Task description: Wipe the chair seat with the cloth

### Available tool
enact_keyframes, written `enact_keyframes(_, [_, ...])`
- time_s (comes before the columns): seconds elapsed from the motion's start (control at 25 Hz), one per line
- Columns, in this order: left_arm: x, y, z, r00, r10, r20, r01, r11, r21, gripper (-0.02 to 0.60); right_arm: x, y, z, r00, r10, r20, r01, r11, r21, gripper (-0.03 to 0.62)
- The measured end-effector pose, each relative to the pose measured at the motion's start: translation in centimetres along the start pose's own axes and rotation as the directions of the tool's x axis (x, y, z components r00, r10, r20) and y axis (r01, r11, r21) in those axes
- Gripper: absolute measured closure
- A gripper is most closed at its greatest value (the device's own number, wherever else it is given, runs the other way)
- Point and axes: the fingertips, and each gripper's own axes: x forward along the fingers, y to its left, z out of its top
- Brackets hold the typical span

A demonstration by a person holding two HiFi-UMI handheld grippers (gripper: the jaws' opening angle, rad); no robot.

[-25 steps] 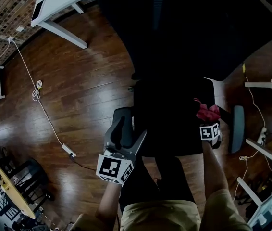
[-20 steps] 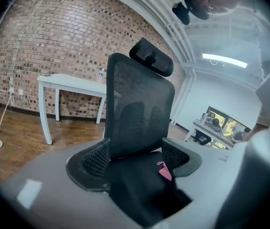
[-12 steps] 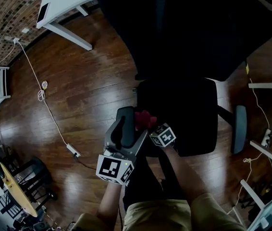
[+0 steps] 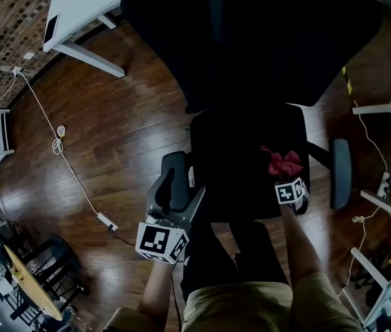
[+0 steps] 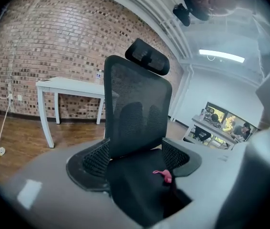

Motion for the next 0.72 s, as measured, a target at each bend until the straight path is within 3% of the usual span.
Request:
enact_keyframes(0.08, [0.5, -0.7, 0.1, 1.0, -0.011, 0.007, 0.011, 1.0, -0.003, 0.259, -0.7, -5.6, -2.9, 0.997, -0.079, -0.025, 0.08, 0.995, 0.052, 0.572])
enact_keyframes(0.2, [1.0, -1.4, 0.1, 1.0, -0.026, 0.016, 0.026, 1.0, -0.012, 0.259, -0.7, -6.6, -4.0, 0.996, -0.078, -0.046, 0.08, 0.996, 0.033, 0.572])
enact_keyframes(0.28, [1.0, -1.4, 0.2, 1.0, -0.015, 0.014, 0.015, 1.0, -0.014, 0.259, -0.3, -2.6, -2.9, 0.999, 0.038, -0.021, -0.037, 0.997, 0.067, 0.572])
enact_keyframes(0.36, [1.1, -1.3, 0.4, 1.0, -0.004, 0.009, 0.004, 1.0, 0.018, 0.259, -0.5, 5.1, 0.0, 0.964, 0.253, 0.086, -0.264, 0.954, 0.145, 0.572])
enact_keyframes(0.44, [1.2, -1.1, 0.8, 1.0, 0.001, 0.012, -0.002, 0.998, 0.056, 0.259, -2.1, 13.8, 4.1, 0.881, 0.433, 0.191, -0.455, 0.885, 0.093, 0.572])
enact_keyframes(0.48, [1.1, -0.9, 1.0, 1.0, 0.008, 0.016, -0.009, 0.998, 0.061, 0.259, -3.5, 18.6, 6.4, 0.819, 0.524, 0.235, -0.543, 0.84, 0.017, 0.572])
enact_keyframes(0.6, [0.2, 0.1, 0.9, 0.999, 0.037, 0.021, -0.038, 0.998, 0.052, 0.259, -8.7, 31.7, 12.0, 0.564, 0.767, 0.306, -0.746, 0.632, -0.211, 0.572])
enact_keyframes(0.64, [0.0, 0.2, 0.7, 0.999, 0.042, 0.018, -0.043, 0.998, 0.049, 0.259, -9.7, 34.5, 12.3, 0.505, 0.816, 0.282, -0.781, 0.571, -0.254, 0.572])
enact_keyframes(0.68, [-0.2, 0.1, 0.5, 0.999, 0.044, 0.016, -0.045, 0.998, 0.047, 0.259, -9.9, 36.2, 11.9, 0.485, 0.843, 0.233, -0.793, 0.536, -0.29, 0.572])
enact_keyframes(0.72, [-0.4, 0.1, 0.3, 0.999, 0.046, 0.015, -0.047, 0.998, 0.044, 0.259, -9.4, 36.9, 11.3, 0.499, 0.848, 0.18, -0.784, 0.53, -0.324, 0.572])
